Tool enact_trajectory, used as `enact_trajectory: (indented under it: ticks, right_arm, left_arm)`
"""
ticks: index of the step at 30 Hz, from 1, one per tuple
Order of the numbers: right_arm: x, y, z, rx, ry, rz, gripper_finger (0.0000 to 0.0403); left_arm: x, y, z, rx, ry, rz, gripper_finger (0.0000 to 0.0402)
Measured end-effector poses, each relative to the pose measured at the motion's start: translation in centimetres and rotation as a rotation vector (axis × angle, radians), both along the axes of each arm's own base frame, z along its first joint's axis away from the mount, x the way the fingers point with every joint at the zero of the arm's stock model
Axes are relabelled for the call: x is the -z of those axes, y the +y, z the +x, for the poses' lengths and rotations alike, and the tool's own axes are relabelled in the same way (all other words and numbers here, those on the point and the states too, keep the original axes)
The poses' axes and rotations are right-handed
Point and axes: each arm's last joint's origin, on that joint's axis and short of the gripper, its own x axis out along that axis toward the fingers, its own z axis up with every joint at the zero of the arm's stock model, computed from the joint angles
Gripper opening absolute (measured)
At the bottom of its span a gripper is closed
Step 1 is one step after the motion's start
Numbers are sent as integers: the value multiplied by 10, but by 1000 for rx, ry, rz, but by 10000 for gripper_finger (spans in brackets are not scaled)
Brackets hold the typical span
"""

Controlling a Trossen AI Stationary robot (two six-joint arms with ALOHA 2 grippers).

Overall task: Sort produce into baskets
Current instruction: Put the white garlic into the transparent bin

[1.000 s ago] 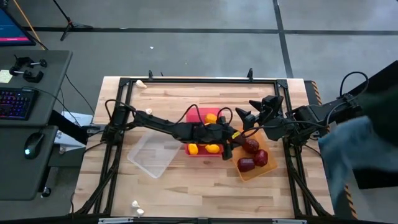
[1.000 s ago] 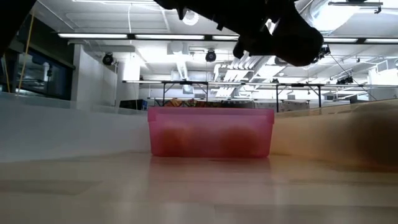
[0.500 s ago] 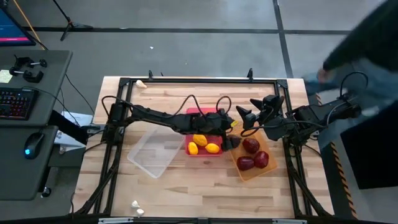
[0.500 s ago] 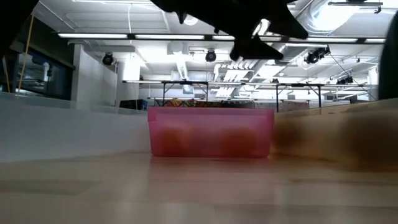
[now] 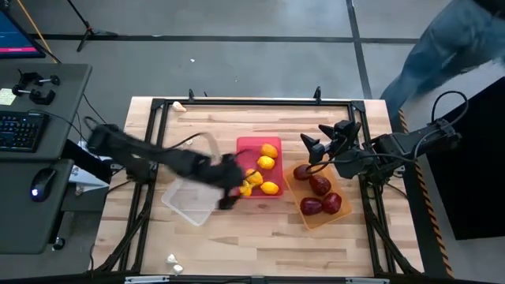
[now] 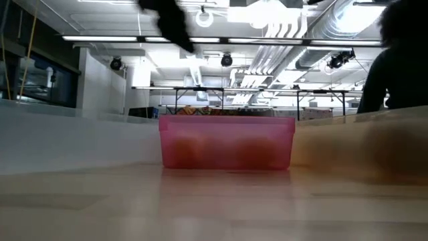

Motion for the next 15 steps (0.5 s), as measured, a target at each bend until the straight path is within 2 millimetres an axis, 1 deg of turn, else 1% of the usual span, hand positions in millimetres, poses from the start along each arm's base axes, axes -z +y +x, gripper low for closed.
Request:
enact_trajectory:
  ticks: [3, 5, 8, 11, 13, 15]
  right_arm:
    - [1, 0, -1, 0, 18, -7, 381]
    - [2, -1, -2, -1, 32, -12, 381]
    - [4, -1, -3, -2, 55, -21, 381]
    - [5, -2, -4, -2, 78, -30, 381]
    - [5, -2, -5, -1, 86, -33, 381]
    - [6, -2, -5, -2, 95, -37, 381]
  left_arm:
    - [7, -26, -54, -22, 21, -9, 363]
    - [17, -41, -91, -20, 108, -70, 363]
    - [28, -67, -136, 20, 272, -189, 363]
    - [36, -98, -164, 93, 392, -237, 363]
    - [39, -117, -172, 121, 426, -239, 363]
    - [43, -138, -174, 134, 444, -228, 363]
